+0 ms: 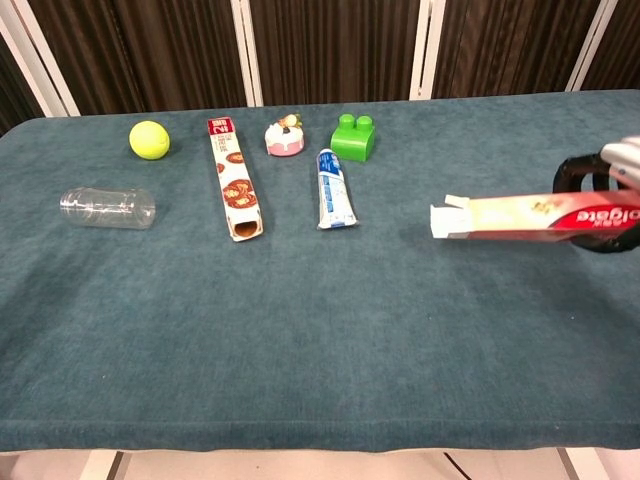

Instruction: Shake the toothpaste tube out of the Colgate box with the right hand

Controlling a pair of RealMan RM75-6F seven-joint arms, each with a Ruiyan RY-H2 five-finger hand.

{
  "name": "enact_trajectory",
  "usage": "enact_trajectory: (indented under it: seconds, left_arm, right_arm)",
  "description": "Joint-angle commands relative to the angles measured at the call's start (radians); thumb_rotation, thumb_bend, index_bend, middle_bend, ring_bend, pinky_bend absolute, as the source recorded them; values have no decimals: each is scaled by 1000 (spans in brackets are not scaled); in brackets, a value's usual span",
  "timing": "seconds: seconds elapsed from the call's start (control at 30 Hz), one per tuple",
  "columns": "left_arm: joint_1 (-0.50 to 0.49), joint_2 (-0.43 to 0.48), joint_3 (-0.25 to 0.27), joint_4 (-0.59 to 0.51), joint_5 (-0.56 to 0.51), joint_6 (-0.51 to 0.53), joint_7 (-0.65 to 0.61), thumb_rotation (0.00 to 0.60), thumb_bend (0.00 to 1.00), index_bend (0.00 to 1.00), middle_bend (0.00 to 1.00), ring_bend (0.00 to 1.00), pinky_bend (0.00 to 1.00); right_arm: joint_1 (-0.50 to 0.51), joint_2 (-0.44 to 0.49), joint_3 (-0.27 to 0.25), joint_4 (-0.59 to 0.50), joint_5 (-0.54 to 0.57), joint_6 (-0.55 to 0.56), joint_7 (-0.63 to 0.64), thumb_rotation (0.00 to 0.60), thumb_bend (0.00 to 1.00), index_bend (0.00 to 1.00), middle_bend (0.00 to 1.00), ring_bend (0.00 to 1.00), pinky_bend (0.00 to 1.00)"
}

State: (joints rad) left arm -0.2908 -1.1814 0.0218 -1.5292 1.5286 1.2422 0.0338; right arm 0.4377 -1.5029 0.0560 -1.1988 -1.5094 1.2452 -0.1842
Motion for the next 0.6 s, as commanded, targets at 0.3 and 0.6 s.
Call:
enact_trajectory:
  seconds: [0.3, 0.6]
  left_arm:
    - [-2, 7, 2, -15, -7, -10, 8, 600, 296, 152, 110, 132, 335]
    - [-5, 9, 4, -21, -10, -16, 17, 600, 295, 152, 111, 133, 337]
  right_arm:
    - [32, 251, -57, -173, -188, 31, -278, 600, 321, 712, 599, 607, 544]
    - [46, 264, -76, -115, -327, 77, -465, 600, 321, 710, 599, 577, 535]
